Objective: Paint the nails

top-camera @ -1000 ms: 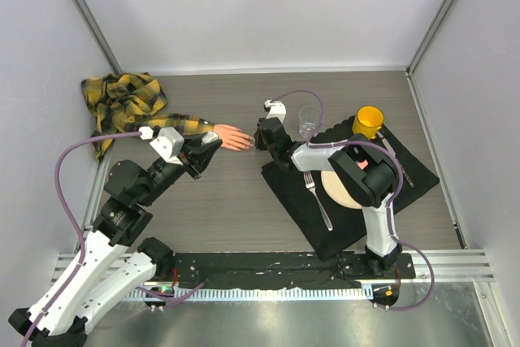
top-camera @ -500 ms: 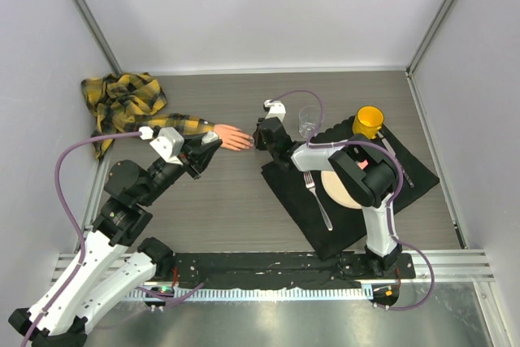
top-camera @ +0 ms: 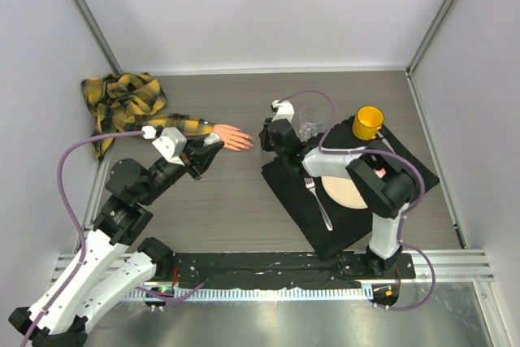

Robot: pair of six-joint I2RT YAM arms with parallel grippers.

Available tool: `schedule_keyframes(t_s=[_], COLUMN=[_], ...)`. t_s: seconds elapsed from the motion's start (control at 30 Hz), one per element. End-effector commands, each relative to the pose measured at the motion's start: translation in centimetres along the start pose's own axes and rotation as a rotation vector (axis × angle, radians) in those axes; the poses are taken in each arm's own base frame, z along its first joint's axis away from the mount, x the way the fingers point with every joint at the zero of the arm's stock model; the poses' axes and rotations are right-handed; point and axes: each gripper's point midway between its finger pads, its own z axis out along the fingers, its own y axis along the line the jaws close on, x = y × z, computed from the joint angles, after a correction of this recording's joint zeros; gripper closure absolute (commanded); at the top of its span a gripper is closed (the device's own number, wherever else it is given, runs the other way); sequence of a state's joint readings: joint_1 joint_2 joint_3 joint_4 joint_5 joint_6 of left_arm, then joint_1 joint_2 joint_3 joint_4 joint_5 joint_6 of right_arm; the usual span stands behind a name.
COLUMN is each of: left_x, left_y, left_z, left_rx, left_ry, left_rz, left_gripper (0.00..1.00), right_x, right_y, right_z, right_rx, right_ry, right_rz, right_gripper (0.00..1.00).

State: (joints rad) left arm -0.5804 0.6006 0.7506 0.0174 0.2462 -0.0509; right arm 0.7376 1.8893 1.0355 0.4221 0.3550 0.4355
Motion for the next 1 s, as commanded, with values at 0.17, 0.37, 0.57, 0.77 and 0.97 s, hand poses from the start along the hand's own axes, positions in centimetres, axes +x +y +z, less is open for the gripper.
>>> schedule_keyframes(t_s=[0.17, 0.37, 0.57, 0.77, 0.97], left_x=[-0.2, -0.9, 0.6, 2.2, 2.7], left_y=[-1.2, -4.4, -8.2, -9.6, -9.9], left_z=[0.9, -1.4, -5.1, -7.2, -7.7], left_rx=[0.086, 0.238, 0.423, 0.483, 0.489], left_ry=[0.054, 0.112, 0.145, 0.066, 0.037], left_rz=[0.0, -0.044, -0.092, -0.062, -0.078], left_gripper=[1.0, 1.0, 1.0, 1.0, 1.0], right_x=[-8.5, -9.4, -9.6, -11.5, -13.0], right_y=[1.5, 2.4, 4.7, 12.1, 17.1], right_z=[-9.6, -16.9, -22.9, -30.5, -35.7], right_rx=[-0.085, -0.218, -0.37, -0.637, -0.808], right_ry=[-0.044, 0.064, 0.155, 0.152, 0.133], right_rz=[0.011, -0.077, -0.144, -0.207, -0.22], right_gripper=[1.0, 1.0, 1.0, 1.0, 1.0])
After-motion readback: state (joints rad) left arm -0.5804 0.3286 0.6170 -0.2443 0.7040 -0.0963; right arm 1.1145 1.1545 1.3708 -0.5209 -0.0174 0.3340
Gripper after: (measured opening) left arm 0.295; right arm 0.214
